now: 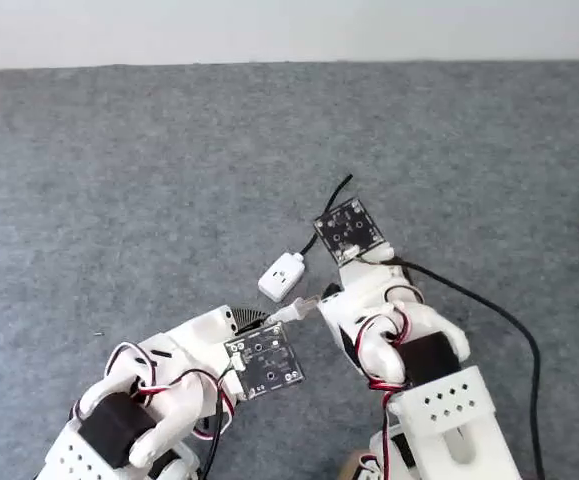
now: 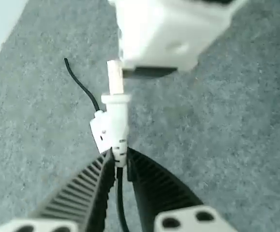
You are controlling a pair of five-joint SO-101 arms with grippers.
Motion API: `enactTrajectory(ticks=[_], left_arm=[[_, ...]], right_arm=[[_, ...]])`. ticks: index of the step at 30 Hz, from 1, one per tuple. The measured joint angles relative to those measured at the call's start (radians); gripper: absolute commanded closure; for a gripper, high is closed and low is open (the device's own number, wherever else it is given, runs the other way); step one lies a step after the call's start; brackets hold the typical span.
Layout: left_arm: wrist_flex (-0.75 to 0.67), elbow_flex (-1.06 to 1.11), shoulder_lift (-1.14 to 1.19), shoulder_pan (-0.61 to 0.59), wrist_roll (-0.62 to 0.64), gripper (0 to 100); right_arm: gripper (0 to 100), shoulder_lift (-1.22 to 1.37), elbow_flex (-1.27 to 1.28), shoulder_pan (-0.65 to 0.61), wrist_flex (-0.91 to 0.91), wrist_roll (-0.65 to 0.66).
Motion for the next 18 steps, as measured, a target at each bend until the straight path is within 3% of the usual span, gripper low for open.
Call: enactTrajectory(ticks=[6, 18], left_arm=[[-0.003, 0.000, -0.005, 0.000, 0.000, 99], [-0.054, 0.077, -0.003, 0.000, 0.000, 99]], right_arm=[[68.4, -0.069, -0.180, 0.000, 0.141, 0.000], [68.4, -0.083, -0.196, -0.095, 0.176, 0.000]])
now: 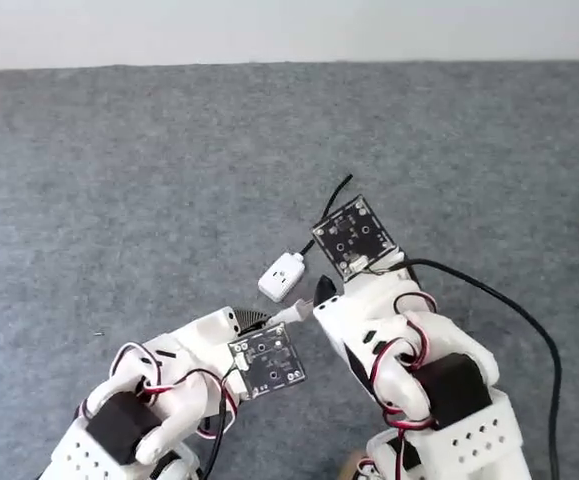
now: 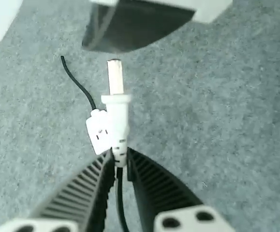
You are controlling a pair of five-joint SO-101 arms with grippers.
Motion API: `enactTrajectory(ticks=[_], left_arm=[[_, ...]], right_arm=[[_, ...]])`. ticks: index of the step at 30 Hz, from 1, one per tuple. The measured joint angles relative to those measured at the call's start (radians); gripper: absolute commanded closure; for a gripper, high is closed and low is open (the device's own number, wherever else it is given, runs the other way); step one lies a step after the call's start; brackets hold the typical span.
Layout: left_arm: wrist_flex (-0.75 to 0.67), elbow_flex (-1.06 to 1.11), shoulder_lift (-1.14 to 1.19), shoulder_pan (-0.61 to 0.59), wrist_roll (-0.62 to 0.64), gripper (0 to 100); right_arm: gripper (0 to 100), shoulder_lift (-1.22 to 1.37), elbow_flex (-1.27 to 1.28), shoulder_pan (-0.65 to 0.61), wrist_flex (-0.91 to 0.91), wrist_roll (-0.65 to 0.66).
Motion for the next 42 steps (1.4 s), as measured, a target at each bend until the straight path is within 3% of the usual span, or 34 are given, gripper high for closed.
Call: enactTrajectory(ticks=[19, 42], left_arm=[[-0.018, 0.014, 0.002, -0.006, 0.002, 99], [0.011, -0.044, 0.002, -0.005, 0.005, 99]], right_arm=[[68.4, -0.020, 0.222, 0.002, -0.213, 0.000], [68.4, 0.000, 0.338, -0.002, -0.328, 0.000]])
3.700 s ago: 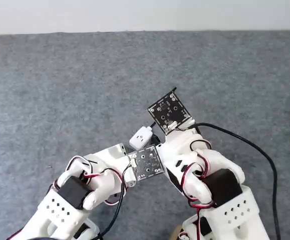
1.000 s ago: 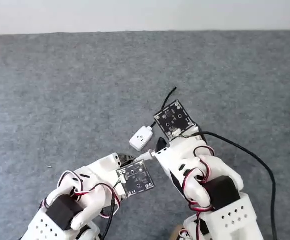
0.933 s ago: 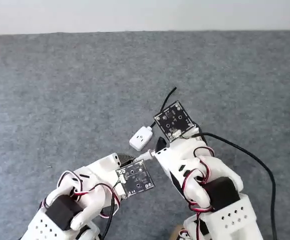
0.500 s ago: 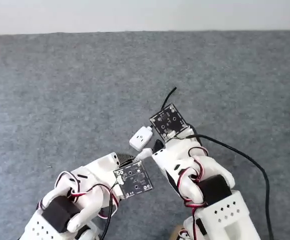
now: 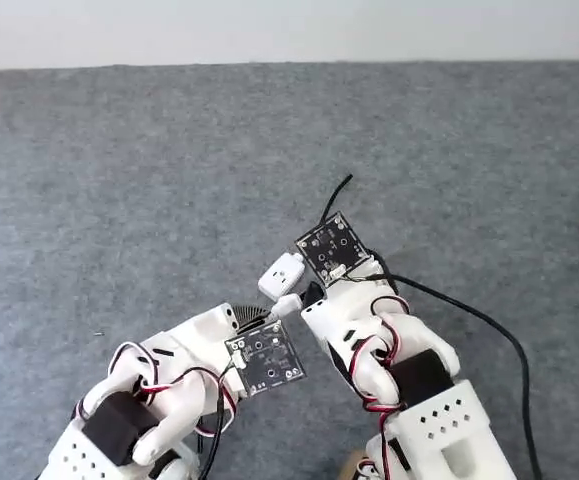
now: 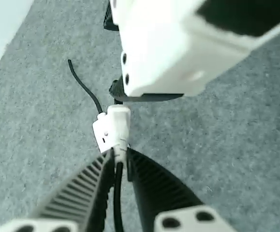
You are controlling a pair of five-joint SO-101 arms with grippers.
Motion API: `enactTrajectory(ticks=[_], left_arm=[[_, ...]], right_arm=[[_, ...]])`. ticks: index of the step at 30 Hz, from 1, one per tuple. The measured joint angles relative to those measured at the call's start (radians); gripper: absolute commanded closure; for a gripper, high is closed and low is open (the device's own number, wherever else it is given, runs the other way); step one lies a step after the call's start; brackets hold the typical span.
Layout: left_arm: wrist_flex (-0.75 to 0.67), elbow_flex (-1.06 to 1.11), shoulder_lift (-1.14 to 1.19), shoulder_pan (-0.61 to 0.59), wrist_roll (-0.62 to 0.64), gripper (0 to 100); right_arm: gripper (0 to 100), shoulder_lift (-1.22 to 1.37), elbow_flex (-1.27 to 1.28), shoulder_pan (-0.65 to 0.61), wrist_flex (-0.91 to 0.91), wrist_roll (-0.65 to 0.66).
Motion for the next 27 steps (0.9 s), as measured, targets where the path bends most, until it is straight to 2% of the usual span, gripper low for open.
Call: enactTrajectory(ticks=[27], left_arm=[[0.058, -0.063, -0.003, 0.003, 0.002, 99]], right_arm=[[68.4, 0.000, 0.075, -0.009, -0.069, -0.002]])
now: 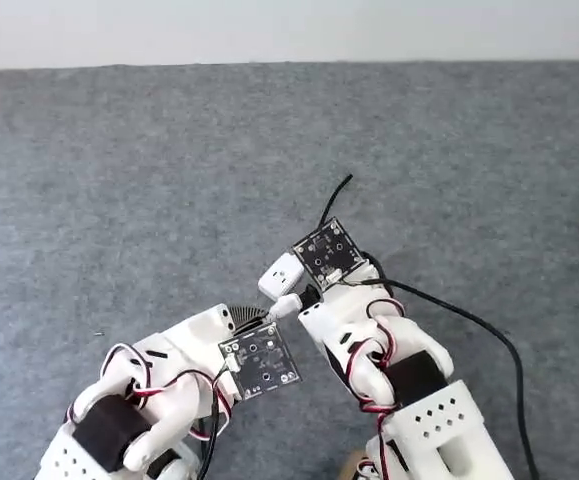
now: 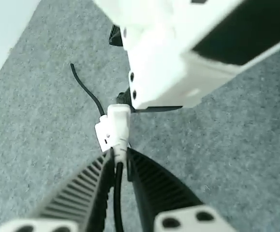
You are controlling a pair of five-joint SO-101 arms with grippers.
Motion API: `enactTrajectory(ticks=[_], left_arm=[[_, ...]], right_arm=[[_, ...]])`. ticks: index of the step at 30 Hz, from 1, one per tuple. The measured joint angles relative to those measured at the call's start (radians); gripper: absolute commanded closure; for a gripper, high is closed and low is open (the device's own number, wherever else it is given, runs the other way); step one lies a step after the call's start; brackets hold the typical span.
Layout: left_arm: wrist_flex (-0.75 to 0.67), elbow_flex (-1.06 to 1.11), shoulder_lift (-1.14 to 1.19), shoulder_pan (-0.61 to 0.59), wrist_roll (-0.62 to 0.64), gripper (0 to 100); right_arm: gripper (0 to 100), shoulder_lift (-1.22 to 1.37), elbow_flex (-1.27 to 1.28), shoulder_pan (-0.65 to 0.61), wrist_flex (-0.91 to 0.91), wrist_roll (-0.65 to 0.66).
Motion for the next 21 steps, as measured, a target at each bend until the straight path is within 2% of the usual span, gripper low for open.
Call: enactTrajectory(ticks=[16, 21], left_arm=[[0.005, 0.000, 0.000, -0.002, 0.000, 99], [0.005, 0.000, 0.000, -0.002, 0.000, 99]], right_arm=[[68.4, 0.000, 0.000, 0.002, 0.000, 0.000], [68.4, 0.000, 0.000, 0.068, 0.000, 0.000]])
